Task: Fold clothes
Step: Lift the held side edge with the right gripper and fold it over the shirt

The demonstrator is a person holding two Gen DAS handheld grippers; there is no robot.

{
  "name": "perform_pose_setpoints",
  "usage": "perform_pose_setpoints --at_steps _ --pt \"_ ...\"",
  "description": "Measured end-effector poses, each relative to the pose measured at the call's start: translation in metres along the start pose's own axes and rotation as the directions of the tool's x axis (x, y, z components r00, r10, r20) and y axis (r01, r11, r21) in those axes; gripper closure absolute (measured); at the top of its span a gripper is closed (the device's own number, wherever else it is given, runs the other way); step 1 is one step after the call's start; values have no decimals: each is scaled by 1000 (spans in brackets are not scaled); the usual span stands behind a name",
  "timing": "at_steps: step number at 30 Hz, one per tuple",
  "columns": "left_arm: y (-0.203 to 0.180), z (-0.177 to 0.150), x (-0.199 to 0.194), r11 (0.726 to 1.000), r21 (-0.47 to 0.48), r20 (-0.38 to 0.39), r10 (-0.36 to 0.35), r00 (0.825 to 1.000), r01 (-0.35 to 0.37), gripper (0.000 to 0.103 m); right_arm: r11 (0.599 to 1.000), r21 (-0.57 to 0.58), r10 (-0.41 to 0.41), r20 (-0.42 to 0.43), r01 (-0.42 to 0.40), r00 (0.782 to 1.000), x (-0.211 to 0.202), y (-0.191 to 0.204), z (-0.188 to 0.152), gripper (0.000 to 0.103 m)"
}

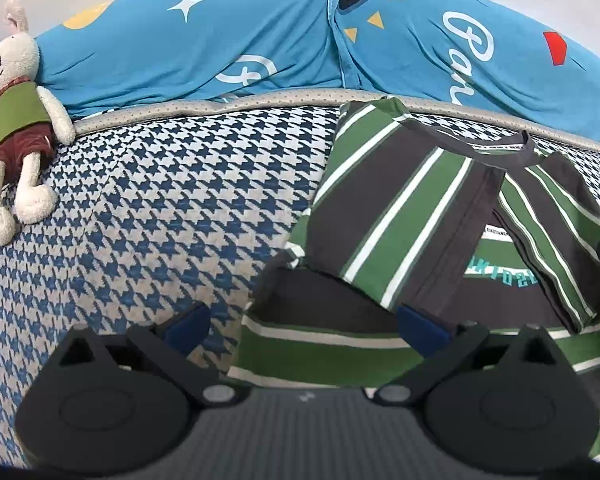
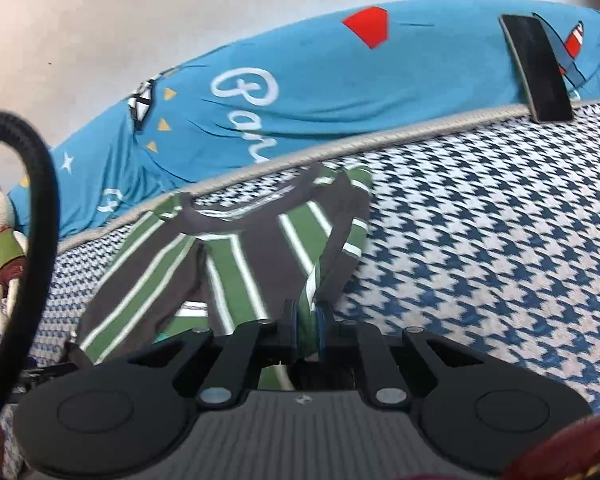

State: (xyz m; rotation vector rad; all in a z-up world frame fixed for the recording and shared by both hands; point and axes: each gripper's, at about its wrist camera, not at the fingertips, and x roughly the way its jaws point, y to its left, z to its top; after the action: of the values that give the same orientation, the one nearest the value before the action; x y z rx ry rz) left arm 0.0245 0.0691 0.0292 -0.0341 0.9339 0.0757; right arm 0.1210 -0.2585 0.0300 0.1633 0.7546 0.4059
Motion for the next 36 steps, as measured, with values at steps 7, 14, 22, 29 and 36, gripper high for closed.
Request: perform_pose_setpoints --at_steps 7,14,22,29,36 --pt "9 3 -4 1000 -23 7 10 1000 -10 0 997 -29 77 18 -77 997 0 31 1 91" --pt "25 8 -11 998 -56 12 24 1000 -23 0 987 -76 141 26 -139 990 11 77 6 91" --pt "58 9 -17 993 -104 11 56 998 -54 0 958 -165 240 6 -235 971 37 140 4 91" --pt "85 1 -14 986 -151 -20 68 998 -70 0 926 -251 275 -63 -282 959 73 185 -19 91" --pt "92 0 -12 984 -173 -29 48 998 -52 0 933 -207 271 -135 -295 953 99 185 -30 86"
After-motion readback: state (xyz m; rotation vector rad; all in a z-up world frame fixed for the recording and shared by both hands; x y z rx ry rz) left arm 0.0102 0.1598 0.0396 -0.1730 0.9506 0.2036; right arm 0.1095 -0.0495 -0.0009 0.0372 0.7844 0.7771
